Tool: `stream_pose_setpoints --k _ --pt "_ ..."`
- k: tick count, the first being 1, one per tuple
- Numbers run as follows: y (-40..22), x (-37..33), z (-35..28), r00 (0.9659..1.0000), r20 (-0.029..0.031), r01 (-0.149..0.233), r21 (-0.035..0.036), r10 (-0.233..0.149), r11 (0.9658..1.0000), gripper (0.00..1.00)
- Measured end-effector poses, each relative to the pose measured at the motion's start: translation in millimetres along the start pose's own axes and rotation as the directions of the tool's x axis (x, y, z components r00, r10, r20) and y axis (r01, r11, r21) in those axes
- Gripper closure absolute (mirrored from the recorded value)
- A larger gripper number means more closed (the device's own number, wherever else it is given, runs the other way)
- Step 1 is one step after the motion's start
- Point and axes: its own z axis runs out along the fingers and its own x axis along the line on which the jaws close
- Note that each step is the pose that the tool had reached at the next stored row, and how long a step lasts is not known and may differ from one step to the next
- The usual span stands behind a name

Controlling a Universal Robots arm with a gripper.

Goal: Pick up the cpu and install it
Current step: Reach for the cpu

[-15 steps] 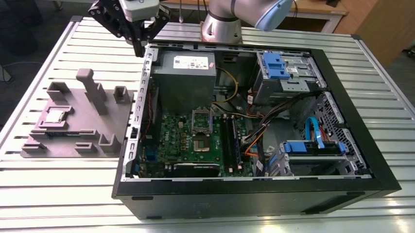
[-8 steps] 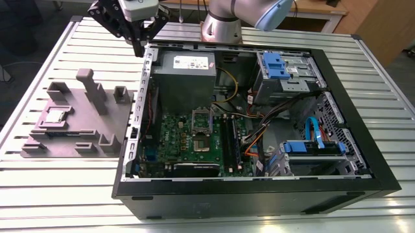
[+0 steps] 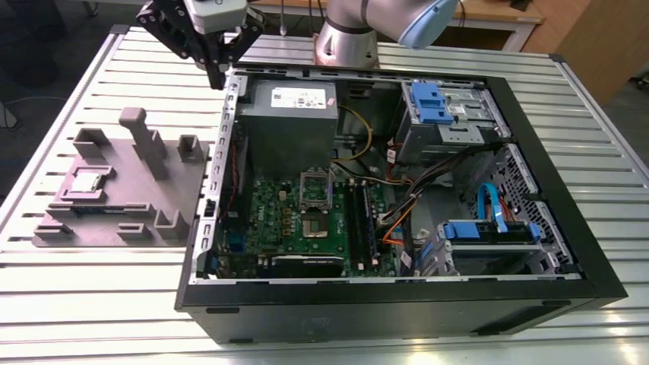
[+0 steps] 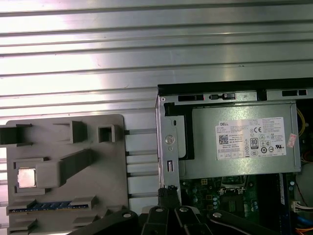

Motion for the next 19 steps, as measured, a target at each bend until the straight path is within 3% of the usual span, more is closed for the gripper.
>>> stream_pose_setpoints --k 19 --pt "-0.2 3.1 -0.1 1.0 -0.0001 0.0 0.0001 0.0 1.0 0.9"
